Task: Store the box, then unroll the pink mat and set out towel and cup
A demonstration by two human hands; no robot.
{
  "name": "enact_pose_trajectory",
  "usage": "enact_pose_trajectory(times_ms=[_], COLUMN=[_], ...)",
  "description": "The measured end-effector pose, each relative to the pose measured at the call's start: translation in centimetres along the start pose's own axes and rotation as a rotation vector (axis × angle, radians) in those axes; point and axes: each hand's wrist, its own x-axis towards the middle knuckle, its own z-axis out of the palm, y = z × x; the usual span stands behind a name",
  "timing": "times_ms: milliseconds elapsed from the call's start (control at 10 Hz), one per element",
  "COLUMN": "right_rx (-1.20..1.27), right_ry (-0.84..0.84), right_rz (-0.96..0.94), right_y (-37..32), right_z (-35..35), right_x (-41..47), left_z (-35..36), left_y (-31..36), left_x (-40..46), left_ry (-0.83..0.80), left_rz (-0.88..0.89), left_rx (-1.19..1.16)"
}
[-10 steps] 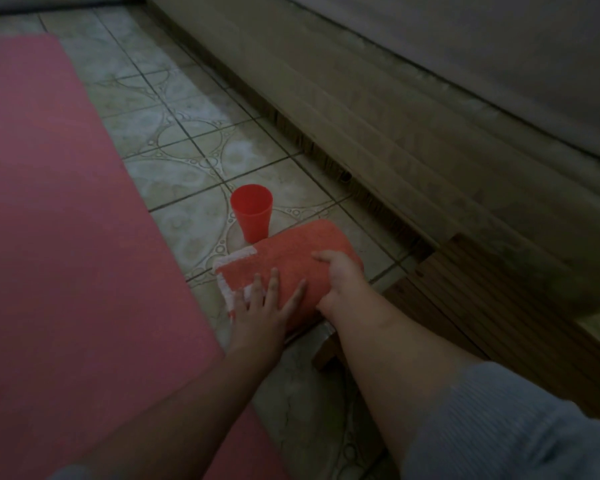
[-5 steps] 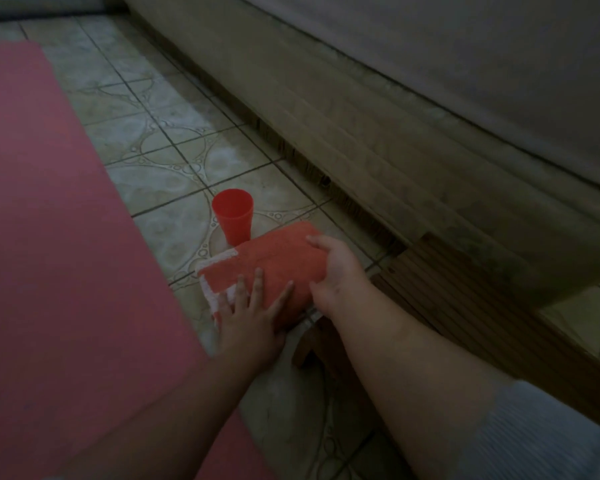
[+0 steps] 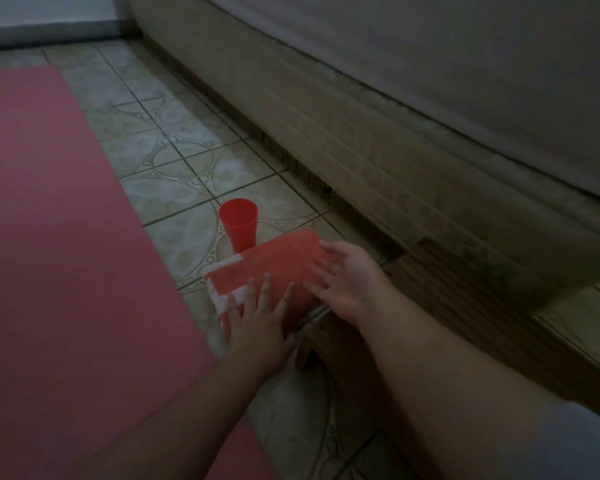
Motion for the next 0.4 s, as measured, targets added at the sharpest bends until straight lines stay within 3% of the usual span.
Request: enact_pose_trajectory(times_ms=[200,400], right_rx=[-0.505,-0.725], right_ry=[-0.11,-0.181], right_rz=[-0.165,-0.342], right_y=[-7.6,-18.5], right_z=[-2.6,-2.9], right_x=[-3.9,-11.5], left_z=[-3.7,-8.6], left_y=[-0.7,-3.6], left_x=[-6.6,-17.8], left_ry=[0.308,0.149], left_rz=[-0.01,-0.204], left_rx=[-0.379,-0.491])
